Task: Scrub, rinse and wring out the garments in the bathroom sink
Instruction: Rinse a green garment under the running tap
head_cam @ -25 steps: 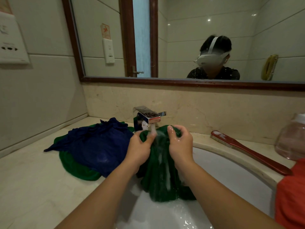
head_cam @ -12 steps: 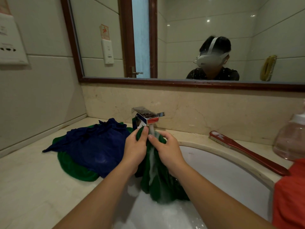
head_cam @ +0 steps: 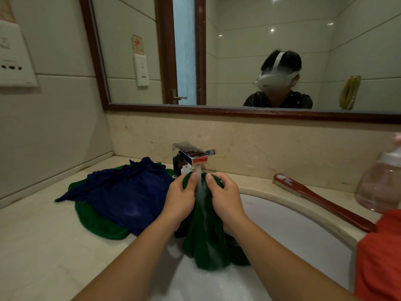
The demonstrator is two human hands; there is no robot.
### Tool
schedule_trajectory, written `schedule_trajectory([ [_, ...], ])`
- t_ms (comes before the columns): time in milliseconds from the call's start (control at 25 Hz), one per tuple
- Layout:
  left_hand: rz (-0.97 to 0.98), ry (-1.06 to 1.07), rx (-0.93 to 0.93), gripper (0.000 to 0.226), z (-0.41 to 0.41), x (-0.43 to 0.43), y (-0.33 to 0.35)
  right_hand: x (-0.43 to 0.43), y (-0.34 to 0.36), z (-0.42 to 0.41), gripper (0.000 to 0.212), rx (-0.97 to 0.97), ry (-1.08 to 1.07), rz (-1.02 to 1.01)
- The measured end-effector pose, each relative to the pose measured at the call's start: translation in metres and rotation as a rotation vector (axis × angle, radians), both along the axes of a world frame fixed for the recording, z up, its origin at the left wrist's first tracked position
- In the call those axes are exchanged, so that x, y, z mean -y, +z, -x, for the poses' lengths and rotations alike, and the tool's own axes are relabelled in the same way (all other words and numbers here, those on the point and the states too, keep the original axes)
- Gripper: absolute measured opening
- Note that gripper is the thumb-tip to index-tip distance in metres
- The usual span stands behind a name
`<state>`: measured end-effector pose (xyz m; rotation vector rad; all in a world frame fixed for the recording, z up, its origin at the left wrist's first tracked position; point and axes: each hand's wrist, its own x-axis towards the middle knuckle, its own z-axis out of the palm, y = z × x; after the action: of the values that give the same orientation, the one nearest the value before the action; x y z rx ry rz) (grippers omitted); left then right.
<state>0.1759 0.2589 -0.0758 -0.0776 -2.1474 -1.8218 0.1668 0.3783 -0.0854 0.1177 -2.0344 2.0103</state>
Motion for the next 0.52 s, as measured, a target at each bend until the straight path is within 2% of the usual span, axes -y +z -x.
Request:
schedule_trajectory([
  [240, -0.101, 0.252, -0.210, 0.034, 0.003, 0.004, 0.003, 0.002, -0.002, 0.000, 0.016, -0.021, 0.041, -0.151],
  [360, -0.034, 0.229, -0.192, 0.033, 0.005, 0.006, 0.000, 0.002, -0.009, -0.001, 0.012, -0.050, 0.065, -0.234],
  [520, 0.153, 0.113, -0.158, 0.027, 0.010, 0.005, -0.002, -0.002, -0.009, 0.002, 0.014, -0.044, 0.023, -0.166],
])
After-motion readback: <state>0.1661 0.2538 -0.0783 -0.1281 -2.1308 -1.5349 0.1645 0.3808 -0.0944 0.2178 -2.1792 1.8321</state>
